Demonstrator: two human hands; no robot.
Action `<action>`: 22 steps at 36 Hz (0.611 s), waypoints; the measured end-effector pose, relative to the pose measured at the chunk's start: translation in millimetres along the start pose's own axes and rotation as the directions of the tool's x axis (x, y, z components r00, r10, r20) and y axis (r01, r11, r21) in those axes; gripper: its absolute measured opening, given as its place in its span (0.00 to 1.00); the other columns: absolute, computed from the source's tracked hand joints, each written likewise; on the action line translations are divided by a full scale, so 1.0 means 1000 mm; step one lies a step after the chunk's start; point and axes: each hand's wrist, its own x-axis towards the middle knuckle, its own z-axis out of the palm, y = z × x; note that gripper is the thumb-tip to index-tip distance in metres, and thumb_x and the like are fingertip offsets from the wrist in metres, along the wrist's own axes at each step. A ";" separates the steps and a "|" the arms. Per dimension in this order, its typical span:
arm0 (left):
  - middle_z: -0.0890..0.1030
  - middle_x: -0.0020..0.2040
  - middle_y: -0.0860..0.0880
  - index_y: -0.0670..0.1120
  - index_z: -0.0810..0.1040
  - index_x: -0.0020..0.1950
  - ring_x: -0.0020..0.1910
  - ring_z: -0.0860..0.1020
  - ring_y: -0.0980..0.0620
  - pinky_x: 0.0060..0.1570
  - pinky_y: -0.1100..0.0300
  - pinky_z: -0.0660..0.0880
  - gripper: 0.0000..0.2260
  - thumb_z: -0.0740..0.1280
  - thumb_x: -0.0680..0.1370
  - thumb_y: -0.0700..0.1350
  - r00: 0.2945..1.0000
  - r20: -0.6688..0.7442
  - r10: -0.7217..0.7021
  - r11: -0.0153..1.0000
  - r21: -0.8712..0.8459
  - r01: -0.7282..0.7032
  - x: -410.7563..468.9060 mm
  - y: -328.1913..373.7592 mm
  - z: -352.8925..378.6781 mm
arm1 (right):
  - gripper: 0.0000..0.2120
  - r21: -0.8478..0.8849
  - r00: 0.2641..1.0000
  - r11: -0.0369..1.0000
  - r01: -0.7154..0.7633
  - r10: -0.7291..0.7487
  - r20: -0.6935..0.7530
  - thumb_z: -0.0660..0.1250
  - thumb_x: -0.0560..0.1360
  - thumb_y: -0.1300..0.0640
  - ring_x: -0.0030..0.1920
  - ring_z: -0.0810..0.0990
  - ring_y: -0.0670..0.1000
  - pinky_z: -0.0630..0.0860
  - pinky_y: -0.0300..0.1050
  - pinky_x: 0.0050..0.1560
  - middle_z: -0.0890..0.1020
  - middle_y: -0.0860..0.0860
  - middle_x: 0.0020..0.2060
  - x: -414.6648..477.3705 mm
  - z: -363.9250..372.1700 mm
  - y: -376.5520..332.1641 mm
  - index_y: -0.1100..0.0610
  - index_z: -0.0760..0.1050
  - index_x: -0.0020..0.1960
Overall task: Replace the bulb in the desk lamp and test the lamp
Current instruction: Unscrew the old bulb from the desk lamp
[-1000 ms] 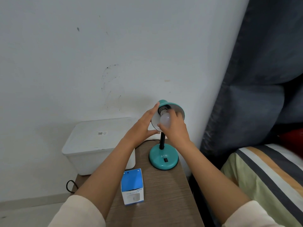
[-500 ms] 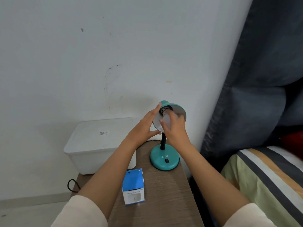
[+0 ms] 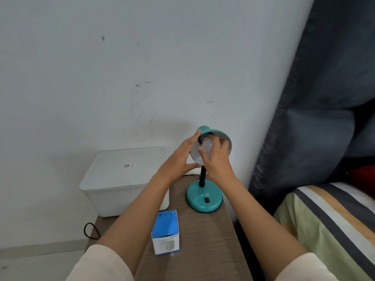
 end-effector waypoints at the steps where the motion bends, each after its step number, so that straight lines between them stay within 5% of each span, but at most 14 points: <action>1: 0.64 0.69 0.58 0.67 0.46 0.72 0.67 0.67 0.58 0.66 0.59 0.68 0.42 0.72 0.72 0.45 1.000 0.001 0.004 1.000 0.001 -0.004 0.000 0.000 0.000 | 0.23 -0.034 1.000 0.999 0.022 -0.022 0.015 0.63 0.77 0.54 0.68 0.60 0.59 0.66 0.54 0.68 0.61 0.59 0.64 0.000 0.000 0.001 0.54 0.62 0.69; 4: 0.63 0.67 0.60 0.64 0.47 0.73 0.66 0.67 0.60 0.66 0.61 0.67 0.41 0.72 0.73 0.44 1.000 0.007 0.007 1.000 -0.004 -0.007 0.000 -0.001 -0.001 | 0.24 -0.085 0.998 0.995 0.058 -0.057 0.010 0.66 0.74 0.58 0.67 0.60 0.59 0.67 0.54 0.67 0.62 0.58 0.64 -0.002 0.002 0.004 0.53 0.64 0.69; 9: 0.63 0.67 0.59 0.66 0.46 0.71 0.67 0.66 0.59 0.67 0.61 0.66 0.41 0.72 0.73 0.43 1.000 0.008 0.001 0.999 -0.033 0.000 0.001 0.001 0.001 | 0.25 -0.010 0.999 1.000 -0.017 0.018 0.042 0.59 0.78 0.50 0.64 0.64 0.59 0.69 0.52 0.64 0.62 0.60 0.64 -0.005 0.003 0.005 0.56 0.56 0.72; 12: 0.62 0.67 0.59 0.64 0.46 0.73 0.67 0.66 0.60 0.66 0.63 0.66 0.41 0.71 0.73 0.44 1.000 0.003 -0.005 1.000 -0.025 0.005 0.001 0.000 0.001 | 0.25 -0.022 0.996 1.000 -0.015 0.017 0.085 0.60 0.78 0.55 0.65 0.64 0.62 0.69 0.56 0.65 0.60 0.61 0.64 -0.005 0.003 0.005 0.57 0.56 0.71; 18: 0.62 0.69 0.60 0.65 0.46 0.72 0.68 0.65 0.60 0.67 0.61 0.65 0.41 0.72 0.73 0.45 1.000 0.002 0.002 1.000 -0.025 -0.002 0.001 0.001 0.002 | 0.28 -0.002 0.999 1.000 -0.018 0.018 0.033 0.63 0.75 0.59 0.67 0.64 0.60 0.66 0.51 0.66 0.62 0.59 0.64 -0.008 -0.001 0.008 0.54 0.57 0.72; 22: 0.61 0.69 0.61 0.65 0.47 0.72 0.69 0.65 0.60 0.68 0.60 0.66 0.42 0.72 0.73 0.43 1.000 -0.006 0.001 1.000 -0.026 -0.001 0.000 -0.001 0.001 | 0.27 -0.147 0.998 0.988 0.044 -0.038 0.043 0.62 0.75 0.64 0.67 0.61 0.60 0.67 0.51 0.64 0.62 0.59 0.64 -0.004 -0.001 0.004 0.50 0.61 0.70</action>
